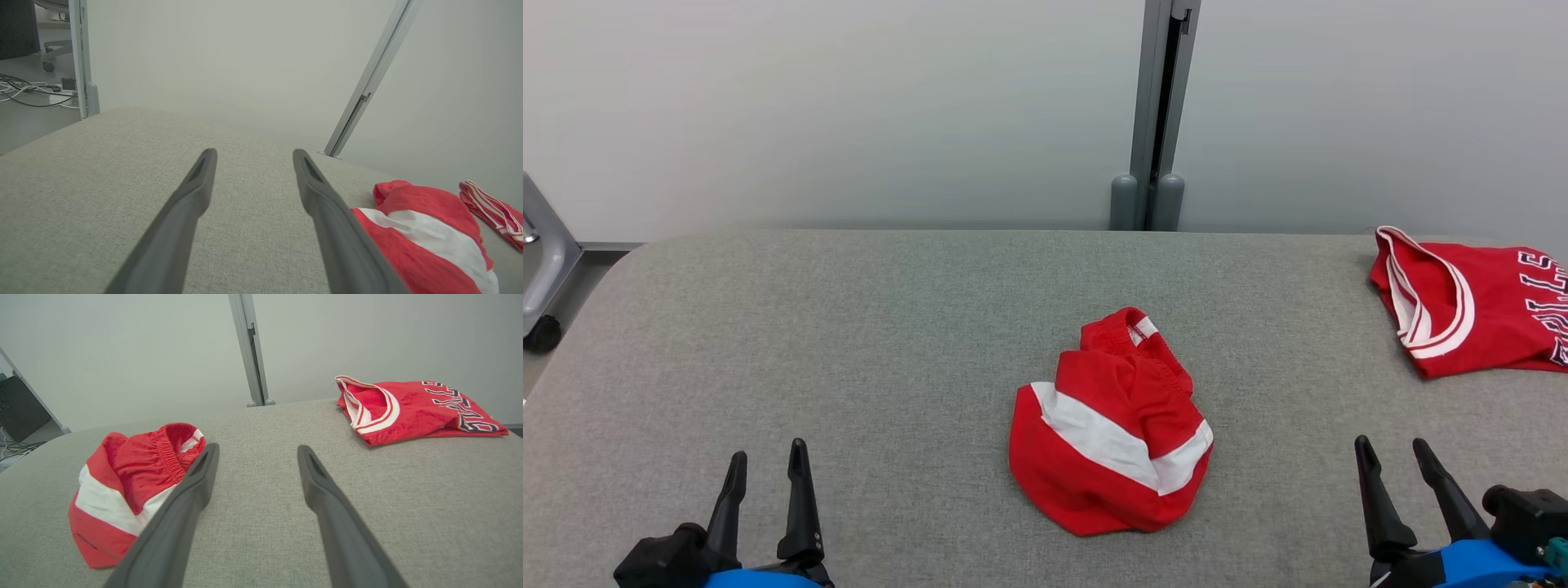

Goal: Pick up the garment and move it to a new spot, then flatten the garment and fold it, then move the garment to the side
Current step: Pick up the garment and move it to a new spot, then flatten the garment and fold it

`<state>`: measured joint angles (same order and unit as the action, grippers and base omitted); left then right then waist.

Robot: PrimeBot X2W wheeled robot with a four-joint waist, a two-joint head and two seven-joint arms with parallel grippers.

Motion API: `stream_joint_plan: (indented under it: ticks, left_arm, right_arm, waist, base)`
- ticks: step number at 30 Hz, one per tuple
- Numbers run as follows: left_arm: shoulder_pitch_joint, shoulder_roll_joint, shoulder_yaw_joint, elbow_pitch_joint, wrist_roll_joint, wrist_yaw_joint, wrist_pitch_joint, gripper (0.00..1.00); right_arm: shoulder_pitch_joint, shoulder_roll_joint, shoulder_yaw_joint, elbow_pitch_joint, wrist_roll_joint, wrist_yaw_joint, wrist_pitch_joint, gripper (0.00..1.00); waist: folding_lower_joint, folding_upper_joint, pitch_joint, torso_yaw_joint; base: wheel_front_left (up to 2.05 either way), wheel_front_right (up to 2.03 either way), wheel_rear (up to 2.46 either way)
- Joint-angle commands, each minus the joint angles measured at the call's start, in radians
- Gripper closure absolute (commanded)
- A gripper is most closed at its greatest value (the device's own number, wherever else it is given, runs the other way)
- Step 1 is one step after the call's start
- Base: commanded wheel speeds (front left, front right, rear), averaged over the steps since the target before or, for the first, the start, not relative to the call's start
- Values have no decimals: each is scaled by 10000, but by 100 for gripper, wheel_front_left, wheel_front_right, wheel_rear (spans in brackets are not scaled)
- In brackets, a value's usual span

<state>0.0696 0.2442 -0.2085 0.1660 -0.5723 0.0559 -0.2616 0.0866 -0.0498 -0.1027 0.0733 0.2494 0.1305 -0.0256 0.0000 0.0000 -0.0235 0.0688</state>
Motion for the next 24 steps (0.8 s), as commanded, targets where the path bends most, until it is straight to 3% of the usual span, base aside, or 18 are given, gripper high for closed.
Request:
stream_joint_plan:
  ticks: [1, 9, 15, 24]
  left_arm:
    - [99, -32, 2, 28, 35, -66, -39, 0]
    - [-62, 386, -573, 84, 847, -203, 76, 0]
    - [-233, 535, -877, 16, 1414, 81, 97, 0]
    - [-256, 522, -875, -40, 1403, 271, 110, 0]
  right_arm:
    - [111, -13, -22, 4, 64, 3, 43, 0]
    - [138, -13, -28, -50, 91, 5, 136, 0]
    - [89, -13, 37, -95, 93, 3, 204, 0]
    - [92, -13, 133, -98, 16, 5, 246, 0]
  waist:
    - [0, 0, 0, 25]
    - [0, 0, 4, 79]
    - [0, 0, 21, 93]
    - [0, 0, 59, 90]
  base:
    - [0, 0, 0]
    - [0, 0, 0]
    - [0, 0, 0]
    - [0, 0, 0]
